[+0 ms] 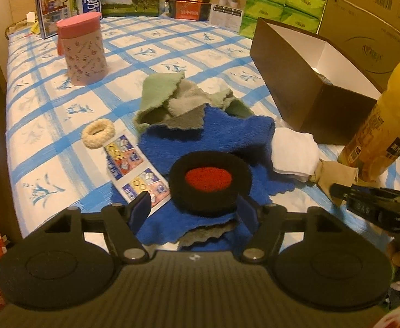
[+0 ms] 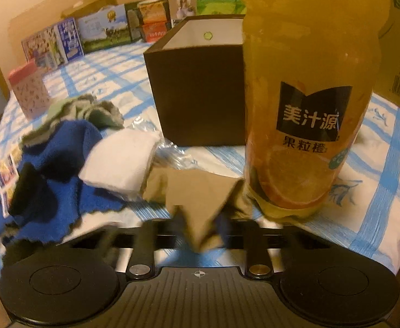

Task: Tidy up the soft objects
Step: 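Grasp the beige cloth beside the juice bottle with the right gripper, then grasp the black round pad with red centre with the left gripper while the right holds the cloth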

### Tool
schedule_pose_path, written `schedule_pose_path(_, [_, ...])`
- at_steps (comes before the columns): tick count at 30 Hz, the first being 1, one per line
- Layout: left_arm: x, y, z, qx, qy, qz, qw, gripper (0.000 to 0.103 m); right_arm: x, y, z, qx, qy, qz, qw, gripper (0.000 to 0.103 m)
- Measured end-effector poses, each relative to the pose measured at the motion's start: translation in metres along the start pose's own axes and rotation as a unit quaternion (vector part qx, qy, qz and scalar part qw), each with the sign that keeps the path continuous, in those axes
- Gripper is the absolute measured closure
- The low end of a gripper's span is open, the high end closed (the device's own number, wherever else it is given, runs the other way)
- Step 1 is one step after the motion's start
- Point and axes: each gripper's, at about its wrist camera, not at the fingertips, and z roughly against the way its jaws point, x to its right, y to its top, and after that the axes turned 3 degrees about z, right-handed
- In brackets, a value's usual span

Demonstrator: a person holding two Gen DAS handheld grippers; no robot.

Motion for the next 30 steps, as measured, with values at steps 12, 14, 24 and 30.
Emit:
schedule_pose_path(12, [0.054,-0.009,-0.031,0.03,0.04,-0.114,0.9922,0.065,0.0,-0.003,0.043,0.011,0.017,-0.02,1.0,0.099])
schedule_pose_path(14, [0.057,-0.01,-0.034,0.032,0.047,-0.125,0.9905,0.074,-0.001,-0.001,0.049,0.012,0.017,-0.018,1.0,0.099])
schedule_pose_path(24, [0.035,-0.002,0.009,0.076,0.031,-0.102,0.9914,0.094,-0.015,0.009,0.082,0.037,0.032,-0.022,0.999,0.099])
schedule_pose_path(30, [0.02,0.022,0.045,0.099,-0.013,-0.071,0.9925,0.095,-0.037,0.028,0.105,0.078,0.032,0.001,0.996,0.099])
